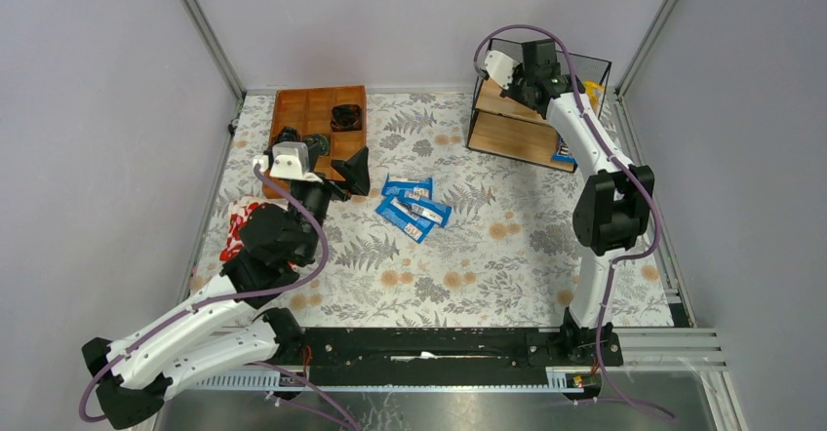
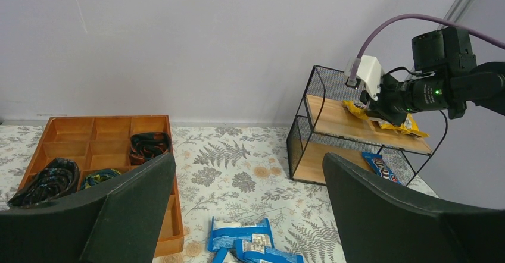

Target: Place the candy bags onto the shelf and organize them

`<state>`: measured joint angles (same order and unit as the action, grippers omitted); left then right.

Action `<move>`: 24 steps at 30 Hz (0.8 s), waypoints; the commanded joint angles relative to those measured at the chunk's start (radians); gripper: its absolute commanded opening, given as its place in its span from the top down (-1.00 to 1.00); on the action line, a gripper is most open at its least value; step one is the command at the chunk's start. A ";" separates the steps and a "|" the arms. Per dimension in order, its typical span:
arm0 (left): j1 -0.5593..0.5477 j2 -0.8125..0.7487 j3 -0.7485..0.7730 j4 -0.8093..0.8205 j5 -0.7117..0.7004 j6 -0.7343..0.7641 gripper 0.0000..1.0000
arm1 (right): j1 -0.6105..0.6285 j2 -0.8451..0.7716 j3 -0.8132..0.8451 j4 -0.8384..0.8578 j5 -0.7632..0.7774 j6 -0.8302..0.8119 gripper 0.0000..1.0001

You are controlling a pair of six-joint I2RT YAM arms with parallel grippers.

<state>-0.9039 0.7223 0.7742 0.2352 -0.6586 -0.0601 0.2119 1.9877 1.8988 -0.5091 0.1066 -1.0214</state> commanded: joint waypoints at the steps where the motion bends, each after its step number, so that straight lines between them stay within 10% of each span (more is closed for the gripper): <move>1: -0.004 0.005 -0.004 0.050 -0.006 0.012 -0.98 | -0.018 0.019 0.043 0.042 0.001 -0.057 1.00; 17: -0.004 0.007 -0.009 0.060 -0.011 0.023 -0.97 | -0.025 0.047 0.040 0.060 -0.024 -0.078 0.86; 24: -0.004 0.008 -0.007 0.058 -0.009 0.022 -0.97 | -0.025 0.027 0.024 0.062 -0.043 -0.042 0.42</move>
<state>-0.9039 0.7288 0.7689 0.2417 -0.6590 -0.0494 0.1905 2.0323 1.9007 -0.4736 0.0944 -1.0557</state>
